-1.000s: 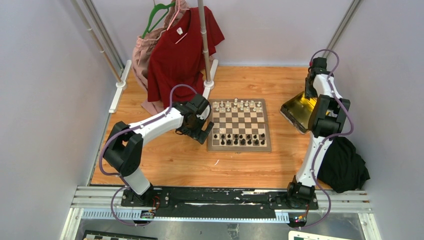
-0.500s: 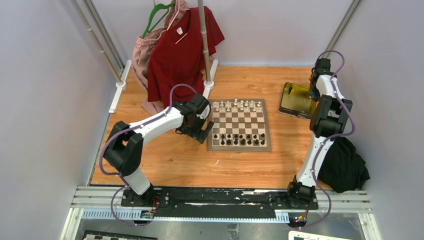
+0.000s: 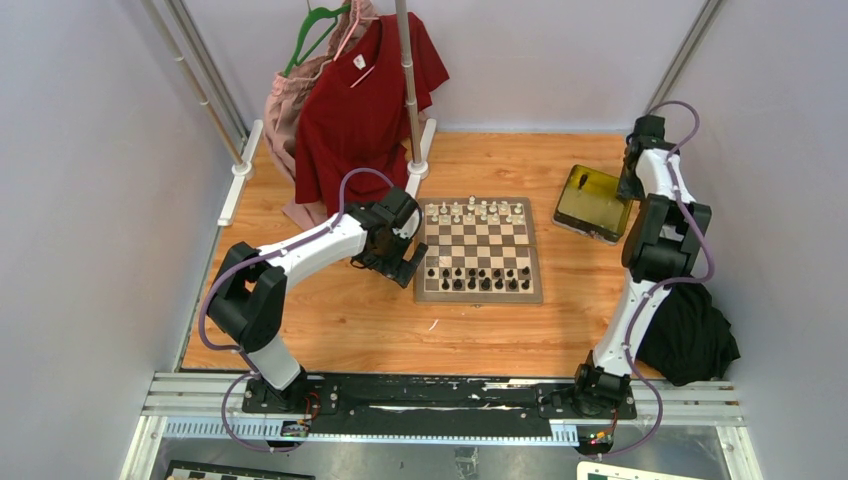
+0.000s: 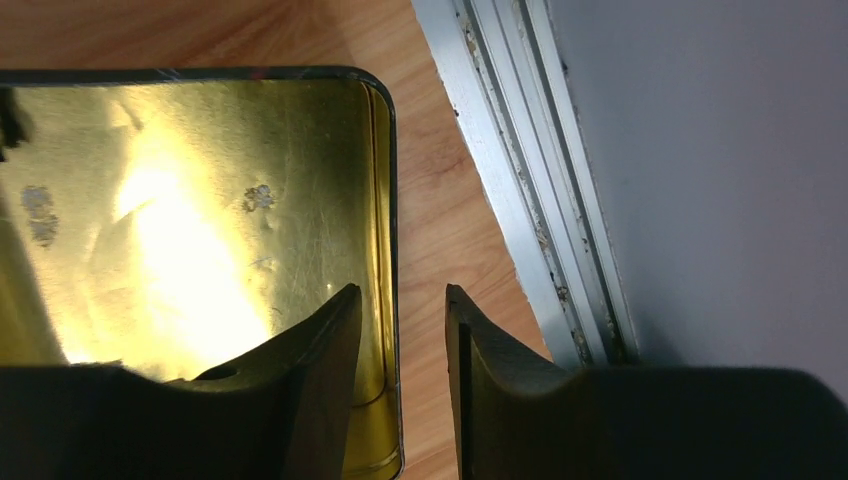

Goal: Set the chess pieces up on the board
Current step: Adjust the chessboard at the center of the board.

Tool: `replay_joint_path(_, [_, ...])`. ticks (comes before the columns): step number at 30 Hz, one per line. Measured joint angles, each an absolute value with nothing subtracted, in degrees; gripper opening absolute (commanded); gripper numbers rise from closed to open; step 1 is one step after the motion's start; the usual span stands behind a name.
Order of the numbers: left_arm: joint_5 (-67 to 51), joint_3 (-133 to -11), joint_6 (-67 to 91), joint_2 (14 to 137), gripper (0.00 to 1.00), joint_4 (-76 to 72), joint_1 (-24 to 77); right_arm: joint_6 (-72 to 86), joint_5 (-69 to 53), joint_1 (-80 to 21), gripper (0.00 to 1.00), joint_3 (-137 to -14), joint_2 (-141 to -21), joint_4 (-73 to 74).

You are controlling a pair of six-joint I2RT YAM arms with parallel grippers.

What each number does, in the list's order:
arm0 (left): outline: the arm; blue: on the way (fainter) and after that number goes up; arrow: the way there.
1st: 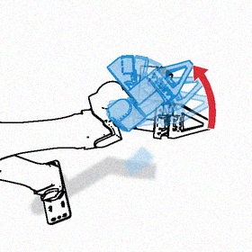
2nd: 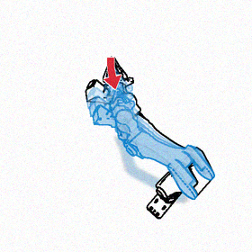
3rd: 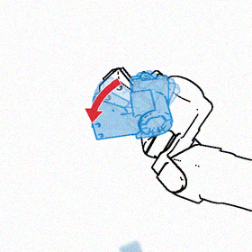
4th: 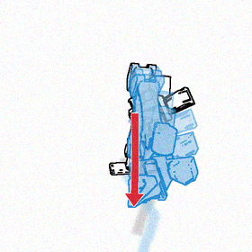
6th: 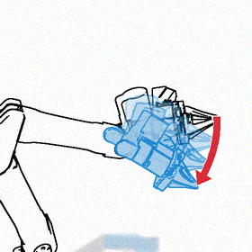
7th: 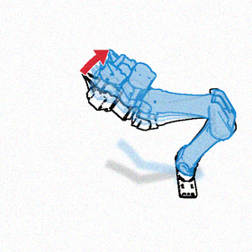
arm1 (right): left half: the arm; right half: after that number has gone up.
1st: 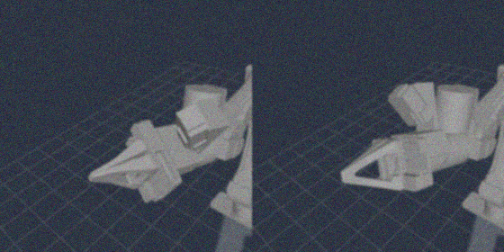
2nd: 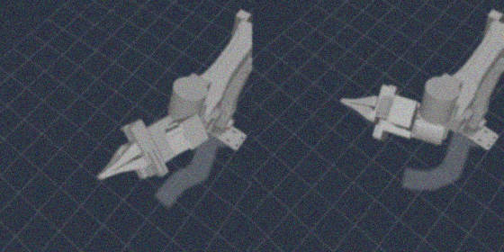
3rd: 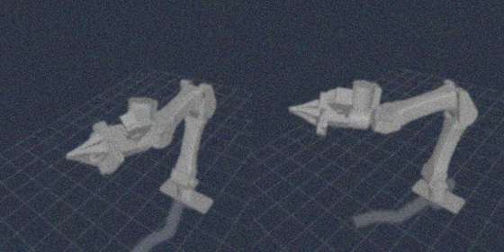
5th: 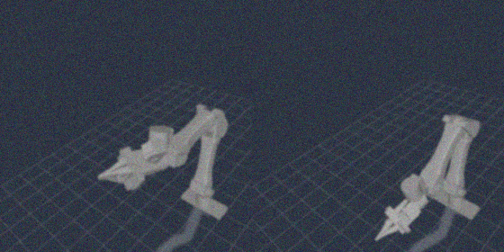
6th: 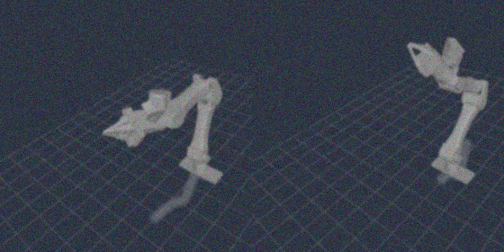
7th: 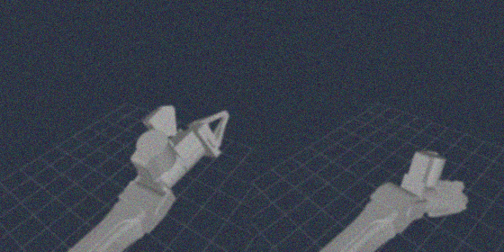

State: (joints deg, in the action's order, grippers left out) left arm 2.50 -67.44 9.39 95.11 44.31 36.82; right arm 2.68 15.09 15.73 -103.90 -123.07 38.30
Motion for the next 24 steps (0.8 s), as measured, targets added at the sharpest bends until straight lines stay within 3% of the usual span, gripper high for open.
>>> replay_joint_path(6, [2.5,-67.4,9.4,95.1,1.0,44.3,36.8,3.0,15.1,13.3,0.41,-109.6,-120.4,39.0])
replay_joint_path(12, [2.5,-67.4,9.4,95.1,1.0,44.2,36.8,5.0,13.8,8.5,0.29,-114.0,-120.5,38.8])
replay_joint_path(24, [3.6,-66.0,9.3,93.9,1.0,43.8,36.8,16.4,5.0,6.5,0.21,-115.7,-130.0,35.3])
